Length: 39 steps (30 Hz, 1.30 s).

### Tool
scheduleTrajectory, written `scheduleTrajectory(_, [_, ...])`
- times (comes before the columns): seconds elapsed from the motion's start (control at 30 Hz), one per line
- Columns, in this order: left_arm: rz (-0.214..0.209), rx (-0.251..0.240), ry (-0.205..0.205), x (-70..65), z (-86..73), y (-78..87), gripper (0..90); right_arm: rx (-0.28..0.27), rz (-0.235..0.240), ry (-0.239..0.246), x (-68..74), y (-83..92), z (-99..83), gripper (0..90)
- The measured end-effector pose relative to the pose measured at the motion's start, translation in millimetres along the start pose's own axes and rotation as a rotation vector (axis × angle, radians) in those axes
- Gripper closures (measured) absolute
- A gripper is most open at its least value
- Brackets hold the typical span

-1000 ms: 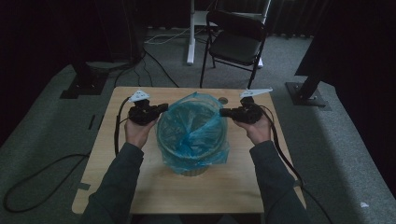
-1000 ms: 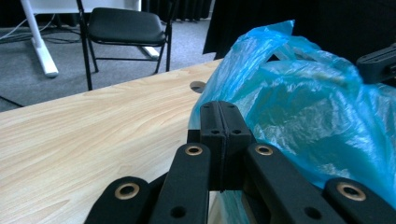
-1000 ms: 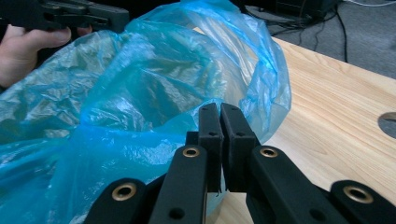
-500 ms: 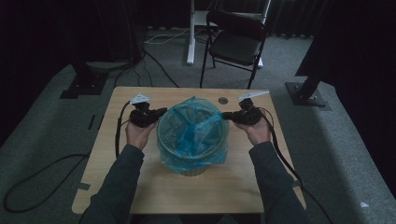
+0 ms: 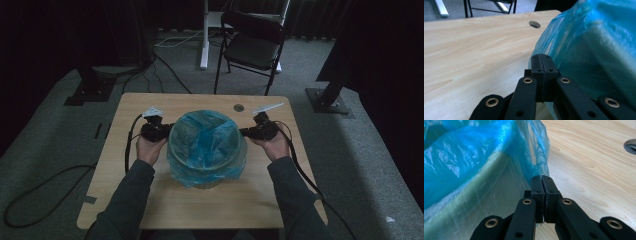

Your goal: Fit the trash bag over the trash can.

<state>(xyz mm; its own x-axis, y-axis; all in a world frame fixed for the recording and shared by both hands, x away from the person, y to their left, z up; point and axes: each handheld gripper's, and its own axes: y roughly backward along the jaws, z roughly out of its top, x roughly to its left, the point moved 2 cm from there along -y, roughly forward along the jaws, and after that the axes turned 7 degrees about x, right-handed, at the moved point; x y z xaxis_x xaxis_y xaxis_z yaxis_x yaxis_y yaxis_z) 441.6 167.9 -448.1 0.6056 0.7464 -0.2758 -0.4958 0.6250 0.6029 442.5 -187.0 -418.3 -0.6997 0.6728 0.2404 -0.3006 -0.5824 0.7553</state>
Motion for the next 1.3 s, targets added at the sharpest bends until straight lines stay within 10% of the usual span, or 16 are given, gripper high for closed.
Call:
scheduleTrajectory(0.47, [-0.107,-0.010,-0.007,-10.4,-18.5,0.9,89.4,0.024,0.059,0.058,12.2,-3.7,-7.3,84.6])
scheduleTrajectory(1.3, [-0.022,-0.090,-0.094,-4.8,7.6,52.7,61.3,0.005,-0.075,0.168,21.9,11.7,-26.4,54.6])
